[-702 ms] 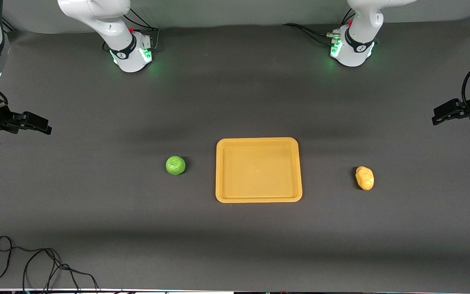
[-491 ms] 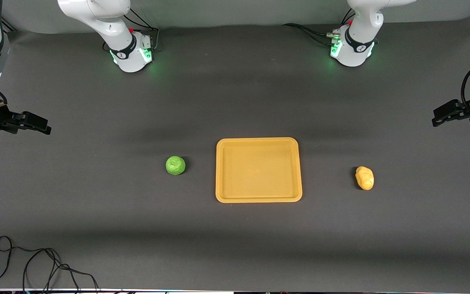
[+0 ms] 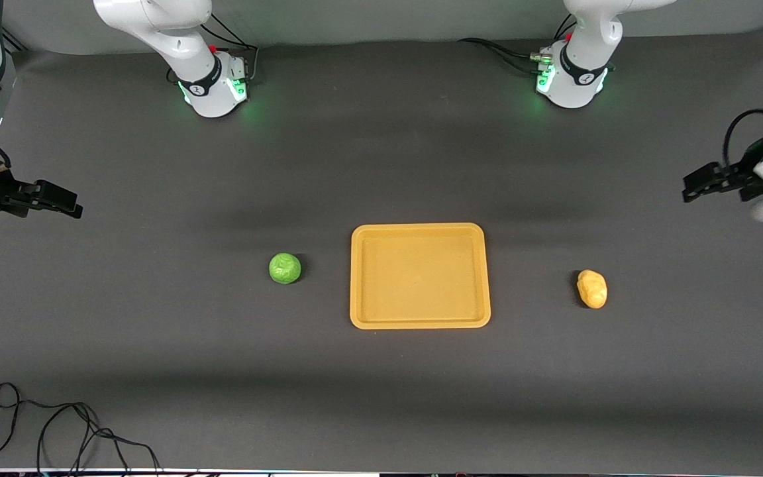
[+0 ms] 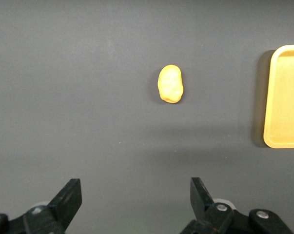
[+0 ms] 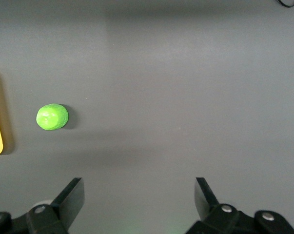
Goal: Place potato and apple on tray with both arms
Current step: 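Reach the left gripper down to the yellow potato, then close the left gripper on the yellow potato, then carry the potato onto the tray while the right gripper reaches the apple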
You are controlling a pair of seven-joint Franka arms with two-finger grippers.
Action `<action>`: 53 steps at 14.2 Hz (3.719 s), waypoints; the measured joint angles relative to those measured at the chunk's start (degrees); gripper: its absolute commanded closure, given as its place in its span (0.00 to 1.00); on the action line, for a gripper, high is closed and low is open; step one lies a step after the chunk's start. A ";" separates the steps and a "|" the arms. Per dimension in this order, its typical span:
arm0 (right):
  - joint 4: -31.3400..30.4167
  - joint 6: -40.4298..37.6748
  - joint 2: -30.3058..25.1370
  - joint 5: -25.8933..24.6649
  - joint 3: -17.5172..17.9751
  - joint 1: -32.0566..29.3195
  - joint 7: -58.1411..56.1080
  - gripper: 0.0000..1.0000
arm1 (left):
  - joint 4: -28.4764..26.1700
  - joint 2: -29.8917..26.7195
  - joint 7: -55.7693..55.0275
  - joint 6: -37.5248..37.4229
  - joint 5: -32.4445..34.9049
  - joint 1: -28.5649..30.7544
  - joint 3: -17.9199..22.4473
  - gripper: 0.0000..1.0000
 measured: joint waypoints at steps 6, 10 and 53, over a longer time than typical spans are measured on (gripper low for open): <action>-0.03 -0.11 0.00 0.00 0.10 0.01 0.00 0.00 | -9.58 5.61 0.00 18.52 0.00 0.38 0.43 0.01; -0.09 -0.20 0.01 0.00 0.13 0.01 0.00 0.00 | -14.86 14.03 0.00 34.58 -0.01 0.49 0.31 0.01; 6.18 5.35 9.46 0.55 2.00 23.51 21.87 0.00 | 0.44 39.08 -38.72 44.07 -3.64 -19.05 -12.86 0.00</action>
